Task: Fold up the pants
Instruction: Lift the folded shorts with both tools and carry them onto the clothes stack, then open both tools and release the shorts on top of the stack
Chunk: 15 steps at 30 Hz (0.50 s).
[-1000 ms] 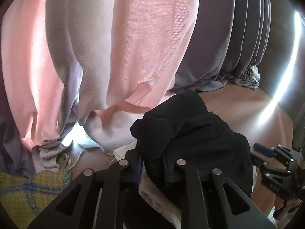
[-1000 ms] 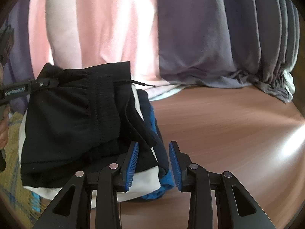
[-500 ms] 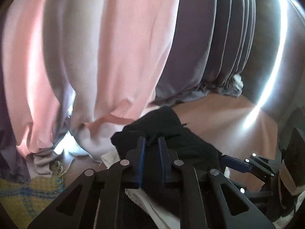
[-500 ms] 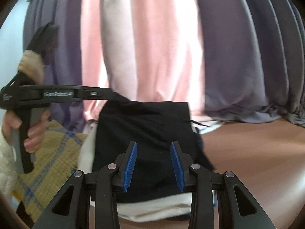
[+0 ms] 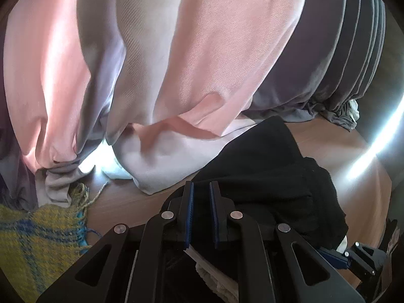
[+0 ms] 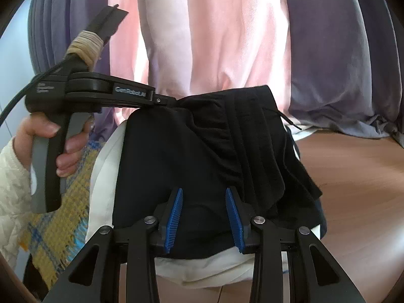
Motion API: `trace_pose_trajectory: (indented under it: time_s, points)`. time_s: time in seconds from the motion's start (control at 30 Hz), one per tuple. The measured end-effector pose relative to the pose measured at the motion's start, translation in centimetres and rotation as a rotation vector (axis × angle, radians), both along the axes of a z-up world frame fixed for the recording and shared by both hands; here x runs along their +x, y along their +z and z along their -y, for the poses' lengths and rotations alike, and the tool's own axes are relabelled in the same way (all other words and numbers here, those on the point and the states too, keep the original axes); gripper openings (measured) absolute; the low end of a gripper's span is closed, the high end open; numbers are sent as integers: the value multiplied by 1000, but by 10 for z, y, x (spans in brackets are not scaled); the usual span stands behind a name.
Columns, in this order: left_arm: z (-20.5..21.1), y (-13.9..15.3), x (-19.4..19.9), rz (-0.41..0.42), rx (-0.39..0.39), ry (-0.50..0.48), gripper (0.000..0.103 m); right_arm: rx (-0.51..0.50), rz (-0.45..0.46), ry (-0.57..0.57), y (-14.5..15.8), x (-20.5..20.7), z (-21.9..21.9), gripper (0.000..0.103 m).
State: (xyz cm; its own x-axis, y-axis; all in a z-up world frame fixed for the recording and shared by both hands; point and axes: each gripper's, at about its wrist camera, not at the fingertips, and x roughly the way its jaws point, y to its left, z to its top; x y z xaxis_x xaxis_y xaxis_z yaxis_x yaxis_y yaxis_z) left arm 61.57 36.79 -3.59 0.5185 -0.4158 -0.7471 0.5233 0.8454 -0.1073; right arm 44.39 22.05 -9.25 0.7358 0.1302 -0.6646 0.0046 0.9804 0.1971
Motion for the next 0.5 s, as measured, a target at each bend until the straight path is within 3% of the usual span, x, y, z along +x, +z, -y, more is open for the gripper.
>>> trace_pose_trajectory:
  time_s: [0.13,0.2,0.23,0.3,0.37,0.5]
  points:
    - [-1,14,-11,48,-3,12,18,-15,-10,-6,3,0,-2,36]
    - [-3,30,-26,127,8,45,38,-36,12,-21,14,-7,2,36]
    - [-3,36,-35,162,9,52,42,-41,27,-38,21,-7,8,37]
    - [-6,51,-62,216,-20,31,43,-27,77,-47,34,-14,21,39]
    - [-7,57,-82,225,-61,10,43,-2,123,-24,46,-16,34,50]
    - [-4,58,-120,241,-93,45,43,47,122,65,64,3,64,50]
